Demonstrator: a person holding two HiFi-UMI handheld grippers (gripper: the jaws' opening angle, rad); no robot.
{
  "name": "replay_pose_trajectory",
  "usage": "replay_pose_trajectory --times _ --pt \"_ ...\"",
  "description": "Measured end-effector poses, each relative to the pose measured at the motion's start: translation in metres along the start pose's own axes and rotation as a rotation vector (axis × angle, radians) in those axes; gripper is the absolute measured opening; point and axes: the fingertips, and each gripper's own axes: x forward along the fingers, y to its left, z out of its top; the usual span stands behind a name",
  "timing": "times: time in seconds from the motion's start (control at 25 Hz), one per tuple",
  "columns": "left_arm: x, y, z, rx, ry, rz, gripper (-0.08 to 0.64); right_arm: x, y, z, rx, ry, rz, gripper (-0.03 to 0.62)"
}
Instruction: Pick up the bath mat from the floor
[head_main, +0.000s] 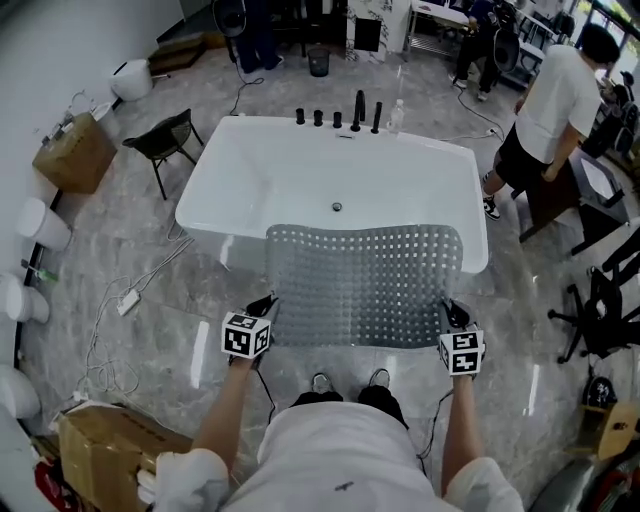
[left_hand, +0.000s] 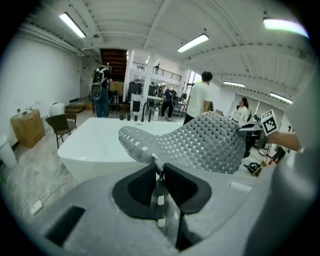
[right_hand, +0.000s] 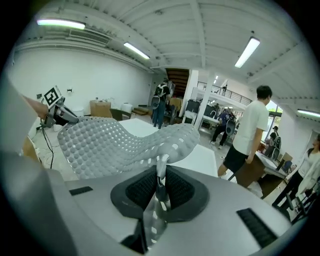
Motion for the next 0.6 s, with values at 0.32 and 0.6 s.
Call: replay_pose_trajectory --times 0.32,0.6 --pt "-0.066 -0.007 0.135 0.063 -0.347 0.034 0.060 -0.065 -0.043 0.125 -0.025 -0.286 -0.133 0.048" --pt "-0.133 -0.026 0.236 0.104 -0.629 0.064 0.060 -0.131 -0.079 0.207 0.019 -0.528 -0.209 0.048"
